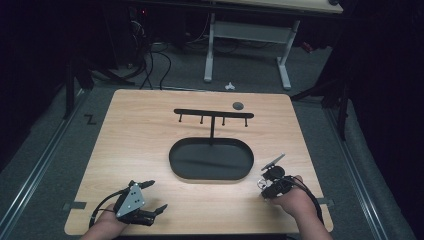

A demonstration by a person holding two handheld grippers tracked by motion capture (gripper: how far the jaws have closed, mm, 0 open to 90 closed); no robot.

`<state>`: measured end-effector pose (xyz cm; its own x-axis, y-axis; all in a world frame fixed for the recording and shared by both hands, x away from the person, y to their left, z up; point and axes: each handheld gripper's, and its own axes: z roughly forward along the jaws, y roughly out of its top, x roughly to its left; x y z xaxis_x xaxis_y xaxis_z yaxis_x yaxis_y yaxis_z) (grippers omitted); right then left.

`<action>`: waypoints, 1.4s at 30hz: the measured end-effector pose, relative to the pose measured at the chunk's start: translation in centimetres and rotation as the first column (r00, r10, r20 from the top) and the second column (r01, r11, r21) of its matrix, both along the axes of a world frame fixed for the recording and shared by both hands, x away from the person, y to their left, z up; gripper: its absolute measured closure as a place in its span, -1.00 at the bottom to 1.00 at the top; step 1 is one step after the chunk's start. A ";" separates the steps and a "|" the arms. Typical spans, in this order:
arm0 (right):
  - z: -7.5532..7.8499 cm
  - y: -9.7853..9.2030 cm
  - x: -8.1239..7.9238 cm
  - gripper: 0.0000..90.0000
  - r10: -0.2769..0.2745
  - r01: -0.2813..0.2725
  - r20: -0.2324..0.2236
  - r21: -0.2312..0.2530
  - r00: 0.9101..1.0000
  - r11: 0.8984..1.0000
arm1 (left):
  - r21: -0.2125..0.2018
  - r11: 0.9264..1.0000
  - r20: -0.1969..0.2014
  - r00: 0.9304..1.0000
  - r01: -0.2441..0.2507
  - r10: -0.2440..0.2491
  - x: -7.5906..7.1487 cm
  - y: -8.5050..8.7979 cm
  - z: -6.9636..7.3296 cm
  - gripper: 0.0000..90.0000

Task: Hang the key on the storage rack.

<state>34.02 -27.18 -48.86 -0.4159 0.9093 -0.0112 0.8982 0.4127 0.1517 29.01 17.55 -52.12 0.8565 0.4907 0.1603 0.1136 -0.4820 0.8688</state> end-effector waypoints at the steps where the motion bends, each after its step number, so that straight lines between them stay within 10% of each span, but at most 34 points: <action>1: 0.0 0.1 0.0 0.46 0.010 -0.010 -0.004 -0.005 1.000 1.000 | 0.000 1.000 -0.001 1.000 -0.001 0.001 0.0 0.0 0.0 -0.66; 25: 0.0 0.6 -0.4 0.52 0.053 -0.053 0.043 0.004 0.998 0.999 | -0.002 1.000 0.002 1.000 -0.012 0.012 0.0 0.0 0.0 -0.66; 42: 2.8 2.0 -0.7 0.52 0.087 -0.089 0.124 0.013 0.988 0.996 | -0.005 1.000 -0.001 1.000 -0.005 0.005 0.0 0.1 0.0 -0.66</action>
<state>33.37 -25.22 -46.03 -0.4907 0.8699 -0.0512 0.8325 0.4853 0.2671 29.02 17.66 -52.10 0.8541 0.4959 0.1569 0.1170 -0.4772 0.8710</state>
